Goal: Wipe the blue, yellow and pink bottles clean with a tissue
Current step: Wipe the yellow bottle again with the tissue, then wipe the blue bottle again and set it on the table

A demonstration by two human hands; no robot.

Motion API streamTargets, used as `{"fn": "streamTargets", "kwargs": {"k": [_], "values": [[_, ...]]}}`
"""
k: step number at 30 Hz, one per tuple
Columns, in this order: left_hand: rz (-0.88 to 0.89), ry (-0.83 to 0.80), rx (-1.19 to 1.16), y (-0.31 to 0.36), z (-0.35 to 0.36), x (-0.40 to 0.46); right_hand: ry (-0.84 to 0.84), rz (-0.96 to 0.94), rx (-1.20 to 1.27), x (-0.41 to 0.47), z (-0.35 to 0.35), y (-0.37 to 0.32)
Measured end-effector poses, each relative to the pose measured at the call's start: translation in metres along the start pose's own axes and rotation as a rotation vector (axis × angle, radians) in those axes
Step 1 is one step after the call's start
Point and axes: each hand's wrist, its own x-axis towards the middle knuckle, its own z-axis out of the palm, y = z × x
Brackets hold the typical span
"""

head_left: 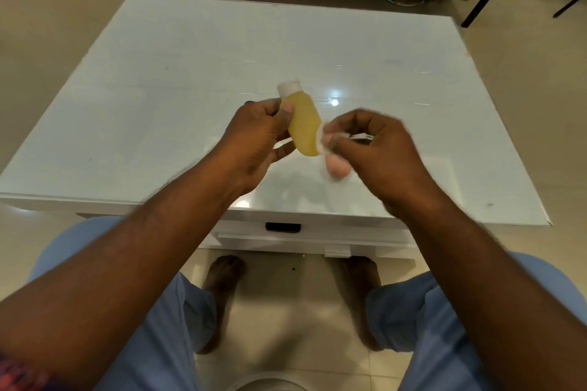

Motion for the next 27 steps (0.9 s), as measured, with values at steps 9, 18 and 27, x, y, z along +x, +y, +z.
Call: {"fn": "streamTargets", "kwargs": {"k": [9, 18, 27], "values": [[-0.127, 0.078, 0.366, -0.021, 0.0, 0.012, -0.114, 0.216, -0.006, 0.0, 0.013, 0.002], [-0.005, 0.161, 0.883, -0.03, 0.005, 0.02, -0.18, 0.171, -0.248, -0.004, 0.012, -0.001], [0.089, 0.087, 1.156, -0.036, 0.007, 0.024, -0.129, 0.138, -0.25, -0.002, 0.004, 0.003]]}}
